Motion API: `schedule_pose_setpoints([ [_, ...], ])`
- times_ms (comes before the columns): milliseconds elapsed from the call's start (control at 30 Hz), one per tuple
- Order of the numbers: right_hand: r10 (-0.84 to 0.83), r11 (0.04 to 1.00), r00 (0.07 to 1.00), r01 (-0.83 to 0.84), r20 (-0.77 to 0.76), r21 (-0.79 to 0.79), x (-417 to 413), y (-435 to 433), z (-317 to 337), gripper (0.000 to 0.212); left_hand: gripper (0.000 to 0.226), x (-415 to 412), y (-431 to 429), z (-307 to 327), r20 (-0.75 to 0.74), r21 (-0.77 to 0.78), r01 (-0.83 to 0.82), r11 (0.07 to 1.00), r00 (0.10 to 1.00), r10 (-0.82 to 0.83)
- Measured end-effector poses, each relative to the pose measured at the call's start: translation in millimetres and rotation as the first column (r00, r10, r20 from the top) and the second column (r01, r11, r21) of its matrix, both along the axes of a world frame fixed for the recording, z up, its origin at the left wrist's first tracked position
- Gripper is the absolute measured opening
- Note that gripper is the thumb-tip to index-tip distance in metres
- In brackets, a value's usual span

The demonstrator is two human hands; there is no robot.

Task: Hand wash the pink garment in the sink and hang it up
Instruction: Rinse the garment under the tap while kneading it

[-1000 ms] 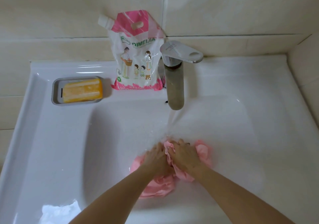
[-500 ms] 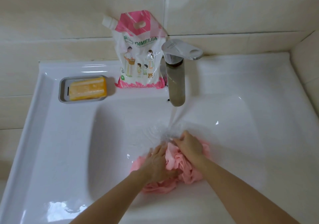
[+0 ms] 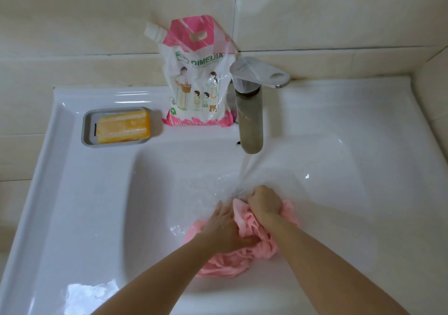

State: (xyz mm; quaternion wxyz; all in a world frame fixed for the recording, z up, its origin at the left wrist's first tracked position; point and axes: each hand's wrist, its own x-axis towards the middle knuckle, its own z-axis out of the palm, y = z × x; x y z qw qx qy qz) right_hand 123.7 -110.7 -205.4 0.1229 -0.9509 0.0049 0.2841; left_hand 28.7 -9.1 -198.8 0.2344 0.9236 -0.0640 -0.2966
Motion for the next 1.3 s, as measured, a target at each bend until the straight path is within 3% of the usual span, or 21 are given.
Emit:
schedule_pose_setpoints([
  [100,-0.007,1.000,1.000,0.007,0.014,-0.002,-0.4,2.0,-1.2,0.024,0.097,0.8,-1.0,-1.7,0.041,0.001,-0.005,1.000,0.999,0.005],
  [433,-0.013,0.999,0.999,0.015,0.046,-0.035,-0.9,7.9,-1.6,0.021,0.080,4.1,-4.5,7.5,0.084,-0.042,-0.048,0.998,0.995,0.052],
  [667,-0.018,0.999,0.999,0.019,0.035,-0.037,-1.4,10.3,1.0,0.025,0.080,3.0,-5.6,12.2,0.099,-0.064,-0.107,0.992,0.989,0.113],
  [767,0.055,0.997,0.998,-0.054,-0.023,0.054,-1.7,-2.0,3.2,0.028,0.083,-4.8,-6.6,6.0,0.060,-0.007,-0.111,0.994,0.992,0.111],
  [867,0.219,0.923,0.970,-0.170,-0.107,0.345,-13.0,-25.1,13.4,0.028,0.058,-18.8,2.7,14.0,0.051,-0.036,-0.254,0.967,0.966,0.255],
  [933,0.439,0.823,0.889,-0.457,0.132,0.338,-28.7,-43.9,15.2,0.044,0.059,-28.6,20.4,25.5,-0.083,-0.205,-0.468,0.860,0.883,0.461],
  [1000,0.577,0.755,0.746,-0.643,0.333,0.131,-47.1,-62.2,13.3,0.056,0.067,-35.1,30.4,28.9,-0.005,-0.342,-0.608,0.716,0.763,0.646],
  [1067,0.627,0.738,0.692,-0.675,0.358,0.010,-60.0,-72.4,13.8,0.062,0.061,-41.3,34.6,14.0,0.333,-0.303,-0.464,0.833,0.767,0.548],
  [1100,0.653,0.721,0.671,-0.693,0.351,-0.019,-61.6,-75.1,10.3,0.069,0.071,-45.8,30.9,12.2,0.393,-0.211,-0.299,0.931,0.846,0.361],
  [1167,0.701,0.675,0.620,-0.736,0.351,-0.048,-59.3,-76.0,2.7,0.085,0.090,-53.3,27.2,0.7,0.333,-0.004,-0.060,0.998,0.941,0.058],
  [1200,0.722,0.661,0.608,-0.748,0.331,-0.068,-54.6,-74.1,0.7,0.091,0.091,-54.4,27.4,-7.5,0.378,0.075,0.004,0.997,0.925,-0.032],
  [1300,0.710,0.684,0.629,-0.722,0.316,-0.101,-43.6,-58.1,-5.1,0.087,0.091,-49.4,26.1,-20.5,0.395,0.154,-0.002,0.988,0.917,-0.059],
])
